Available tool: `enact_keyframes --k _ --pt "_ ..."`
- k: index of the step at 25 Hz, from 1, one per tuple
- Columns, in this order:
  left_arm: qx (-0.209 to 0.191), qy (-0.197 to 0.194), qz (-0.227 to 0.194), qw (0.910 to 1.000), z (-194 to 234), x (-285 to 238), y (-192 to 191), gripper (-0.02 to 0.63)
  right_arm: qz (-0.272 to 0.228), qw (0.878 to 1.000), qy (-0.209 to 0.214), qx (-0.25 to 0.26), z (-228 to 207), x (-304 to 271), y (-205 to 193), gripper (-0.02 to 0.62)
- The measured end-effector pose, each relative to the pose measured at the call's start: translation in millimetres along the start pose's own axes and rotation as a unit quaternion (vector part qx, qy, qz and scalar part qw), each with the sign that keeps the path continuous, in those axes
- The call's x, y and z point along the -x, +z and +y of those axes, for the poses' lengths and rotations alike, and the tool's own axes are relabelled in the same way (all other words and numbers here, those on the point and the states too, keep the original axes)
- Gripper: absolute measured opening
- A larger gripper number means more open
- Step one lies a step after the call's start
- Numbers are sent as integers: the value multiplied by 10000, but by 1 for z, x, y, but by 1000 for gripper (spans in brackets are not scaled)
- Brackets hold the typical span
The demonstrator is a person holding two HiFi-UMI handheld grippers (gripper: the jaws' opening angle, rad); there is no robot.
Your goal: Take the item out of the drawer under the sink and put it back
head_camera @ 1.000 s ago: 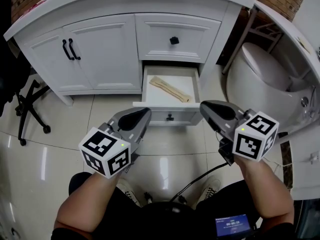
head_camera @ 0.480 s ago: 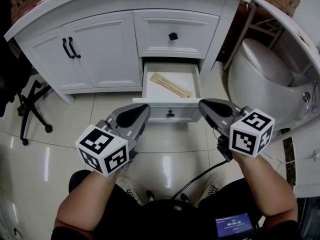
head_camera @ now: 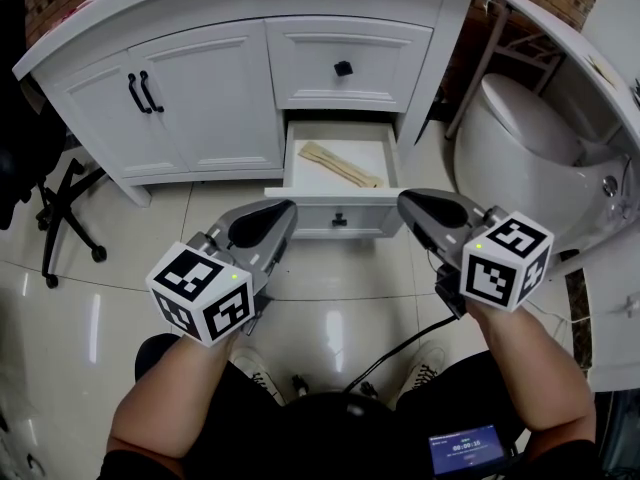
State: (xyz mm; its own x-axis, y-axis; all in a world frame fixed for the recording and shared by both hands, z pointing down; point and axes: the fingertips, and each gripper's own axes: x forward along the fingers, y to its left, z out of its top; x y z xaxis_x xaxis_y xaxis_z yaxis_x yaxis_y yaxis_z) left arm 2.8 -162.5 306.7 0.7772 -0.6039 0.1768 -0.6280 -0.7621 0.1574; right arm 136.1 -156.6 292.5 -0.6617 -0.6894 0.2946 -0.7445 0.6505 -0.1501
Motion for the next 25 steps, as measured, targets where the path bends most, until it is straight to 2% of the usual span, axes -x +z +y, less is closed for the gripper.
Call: enact_keyframes --k 9,12,17,25 --pt "-144 -53 -42 9999 -21 13 7 6 -144 9998 83 127 22 20 8 8" --pt "-73 -24 -71 9999 -26 20 9 6 -190 9998 88 42 26 30 9 8" --pt "-117 -171 -137 9997 -54 37 16 6 -216 9996 197 5 47 49 5 8" --pt "-241 -147 -137 9995 -80 60 12 6 -267 9996 55 -75 62 84 -5 8"
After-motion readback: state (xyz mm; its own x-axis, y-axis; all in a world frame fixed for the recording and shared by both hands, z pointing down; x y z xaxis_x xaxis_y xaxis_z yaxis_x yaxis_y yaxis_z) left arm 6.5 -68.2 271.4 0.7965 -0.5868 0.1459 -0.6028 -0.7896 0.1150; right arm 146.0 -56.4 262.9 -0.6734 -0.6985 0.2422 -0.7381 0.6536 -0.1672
